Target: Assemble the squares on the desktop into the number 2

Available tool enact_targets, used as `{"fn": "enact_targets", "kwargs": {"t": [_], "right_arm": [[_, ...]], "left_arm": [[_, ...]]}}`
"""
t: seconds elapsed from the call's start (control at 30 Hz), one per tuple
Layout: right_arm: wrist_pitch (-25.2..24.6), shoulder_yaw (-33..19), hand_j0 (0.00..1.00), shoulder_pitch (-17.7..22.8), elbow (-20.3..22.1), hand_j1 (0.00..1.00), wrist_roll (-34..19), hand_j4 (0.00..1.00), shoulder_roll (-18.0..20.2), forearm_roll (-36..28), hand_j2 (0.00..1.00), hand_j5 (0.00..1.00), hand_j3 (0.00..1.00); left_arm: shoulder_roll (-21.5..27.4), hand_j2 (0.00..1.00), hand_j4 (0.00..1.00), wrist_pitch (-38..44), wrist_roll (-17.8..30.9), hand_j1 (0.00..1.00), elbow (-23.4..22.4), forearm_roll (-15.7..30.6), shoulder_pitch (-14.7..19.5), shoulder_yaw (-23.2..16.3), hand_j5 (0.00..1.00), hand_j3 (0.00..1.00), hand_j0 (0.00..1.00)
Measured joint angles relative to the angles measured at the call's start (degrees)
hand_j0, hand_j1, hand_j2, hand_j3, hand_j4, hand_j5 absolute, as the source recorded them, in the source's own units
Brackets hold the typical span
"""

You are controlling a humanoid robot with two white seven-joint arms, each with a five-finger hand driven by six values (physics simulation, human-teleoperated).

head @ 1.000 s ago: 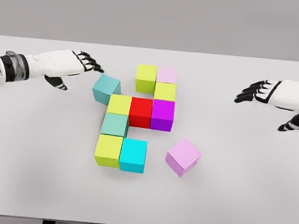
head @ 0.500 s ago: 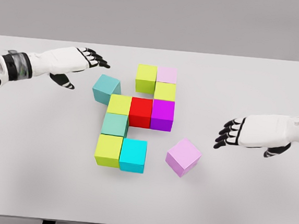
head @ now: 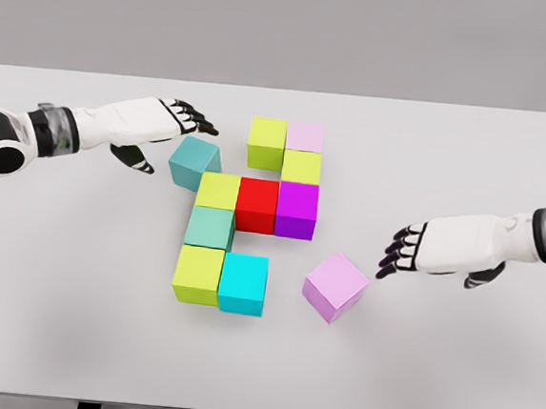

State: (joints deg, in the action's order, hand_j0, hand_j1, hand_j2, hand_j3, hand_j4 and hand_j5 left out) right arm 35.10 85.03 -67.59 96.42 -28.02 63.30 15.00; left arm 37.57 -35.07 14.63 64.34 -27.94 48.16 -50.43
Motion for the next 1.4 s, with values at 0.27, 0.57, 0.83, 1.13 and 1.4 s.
{"fn": "enact_targets", "kwargs": {"t": [0.27,0.57,0.83,1.13,1.4], "right_arm": [[0.0,0.0,1.00,1.6,-2.6,1.00,-0.1,1.00,-3.3,0.8,1.00,1.00,1.00],[0.0,0.0,1.00,2.1,-1.9,1.00,-0.3,1.00,-4.2,1.5,1.00,1.00,1.00],[0.0,0.0,1.00,2.4,1.0,1.00,-0.5,1.00,-3.8,1.5,1.00,1.00,1.00],[0.0,0.0,1.00,2.6,2.9,1.00,-0.6,1.00,-4.2,1.6,1.00,1.00,1.00],[0.0,0.1,1.00,3.0,4.3,1.00,-0.6,1.00,-3.8,1.6,1.00,1.00,1.00]], "left_arm": [[-0.5,1.00,1.00,0.0,0.1,1.00,0.0,-0.1,-0.4,-0.1,1.00,1.00,1.00],[-1.0,0.92,0.92,0.0,0.5,0.92,0.0,-0.4,-0.7,-0.1,0.92,0.92,0.92],[-1.9,0.89,0.89,0.0,0.6,0.89,-0.2,-0.5,-0.8,-0.1,0.89,0.89,0.89],[-2.0,0.85,0.85,0.0,0.7,0.85,-0.3,-0.6,-1.6,-0.1,0.85,0.85,0.85],[-1.9,0.76,0.76,0.0,1.2,0.76,-0.6,0.0,-1.6,0.0,0.76,0.76,0.76]]}}
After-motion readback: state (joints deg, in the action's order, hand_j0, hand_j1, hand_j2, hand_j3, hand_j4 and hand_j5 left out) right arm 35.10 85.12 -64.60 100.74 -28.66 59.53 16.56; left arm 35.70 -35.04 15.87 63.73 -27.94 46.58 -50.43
